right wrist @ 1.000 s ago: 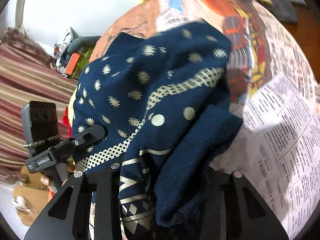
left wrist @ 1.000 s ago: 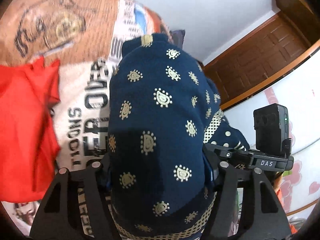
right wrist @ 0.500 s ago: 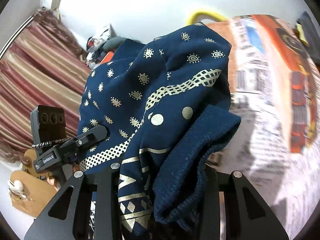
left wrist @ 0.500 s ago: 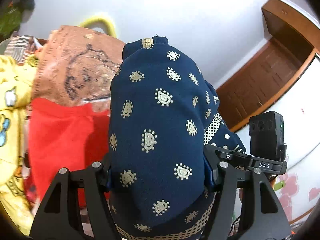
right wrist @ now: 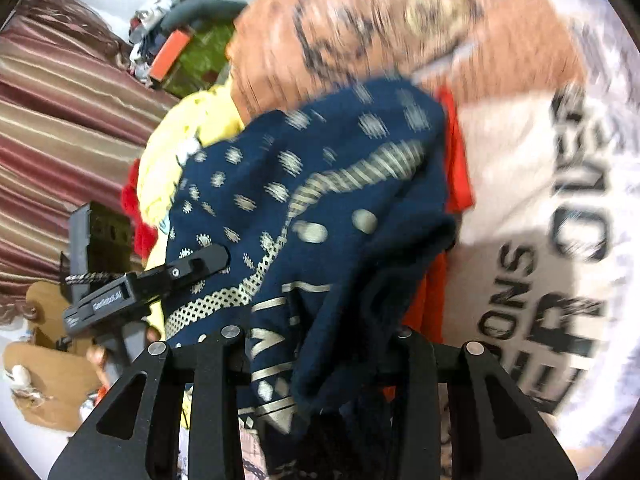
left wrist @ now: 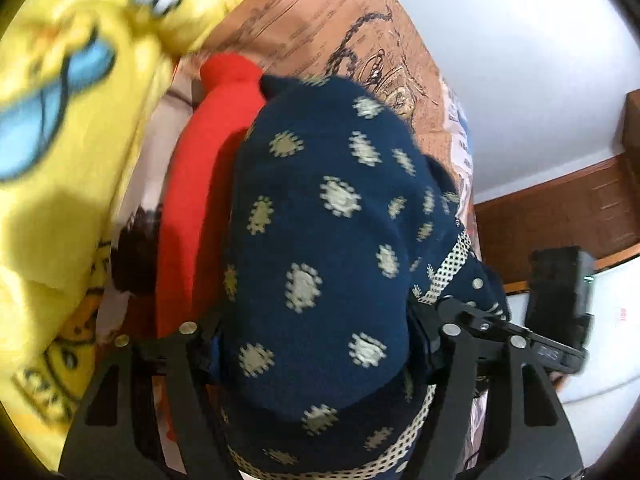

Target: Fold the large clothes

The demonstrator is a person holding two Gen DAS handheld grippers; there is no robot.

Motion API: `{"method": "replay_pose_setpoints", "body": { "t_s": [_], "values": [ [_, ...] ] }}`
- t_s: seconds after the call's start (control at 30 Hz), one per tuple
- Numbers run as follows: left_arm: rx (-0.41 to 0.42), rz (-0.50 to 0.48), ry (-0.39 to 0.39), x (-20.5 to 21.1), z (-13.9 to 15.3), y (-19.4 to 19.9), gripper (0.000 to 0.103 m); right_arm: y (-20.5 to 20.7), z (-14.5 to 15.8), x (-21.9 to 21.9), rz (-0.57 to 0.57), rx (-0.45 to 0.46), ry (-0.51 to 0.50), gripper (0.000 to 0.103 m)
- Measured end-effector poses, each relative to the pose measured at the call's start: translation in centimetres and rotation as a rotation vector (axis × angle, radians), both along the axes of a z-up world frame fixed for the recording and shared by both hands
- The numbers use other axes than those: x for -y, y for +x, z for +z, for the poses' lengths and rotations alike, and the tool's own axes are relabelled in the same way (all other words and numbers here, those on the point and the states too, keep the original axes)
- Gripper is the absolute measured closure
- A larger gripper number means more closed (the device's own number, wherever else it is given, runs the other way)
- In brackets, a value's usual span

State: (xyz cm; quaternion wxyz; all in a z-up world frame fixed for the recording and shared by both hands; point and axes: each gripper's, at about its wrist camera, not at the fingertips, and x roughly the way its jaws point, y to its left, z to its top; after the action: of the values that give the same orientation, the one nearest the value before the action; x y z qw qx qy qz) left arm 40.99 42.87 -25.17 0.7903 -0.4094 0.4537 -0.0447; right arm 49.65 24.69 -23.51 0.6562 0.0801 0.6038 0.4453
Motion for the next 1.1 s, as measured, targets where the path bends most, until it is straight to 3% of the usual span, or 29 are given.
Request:
{"method": "replay_pose_setpoints", "body": {
  "t_s": [0.07,0.2,0.33,0.47,0.73,0.9,1.1],
  "values": [
    [0.031,-0.007,-0.017,-0.3,0.1,-0.6,0.031,0.6,-1.1,0.8,-0.008,-0.062,0.066,0.066],
    [0.008,-0.041,0.099,1.2,1.4,-0.9,0.026,0.2,-0.4,1.6,-0.012,-0.074,0.066,0.065],
    [-0.006,-0.027,0.253,3.3,3.7,-2.5,0.016,-1.8,1.1,1.4,0.000,0.082,-0.027,0.054],
    [-0.003,-0.013,0.293,4.4,4.7,-5.0,0.012,-3.0,2.5,3.2,-0.022,0.192,-0.092,0.043],
    [-0.070,0.013,0.419,6.0,3.9,-10.5,0.010,-5.8,2.9,7.0,-0.040,0.367,-0.239,0.041],
    [-0.084,0.019,0.553,8.0,5.7,-12.0,0.010,-7.9,5.6,9.2,-0.072,0.389,-0.192,0.041],
    [0.056,0.018,0.696,11.7,12.5,-14.6,0.010,-11.6,12.5,10.4,-0.105,0.547,-0.072,0.041]
  ]
}}
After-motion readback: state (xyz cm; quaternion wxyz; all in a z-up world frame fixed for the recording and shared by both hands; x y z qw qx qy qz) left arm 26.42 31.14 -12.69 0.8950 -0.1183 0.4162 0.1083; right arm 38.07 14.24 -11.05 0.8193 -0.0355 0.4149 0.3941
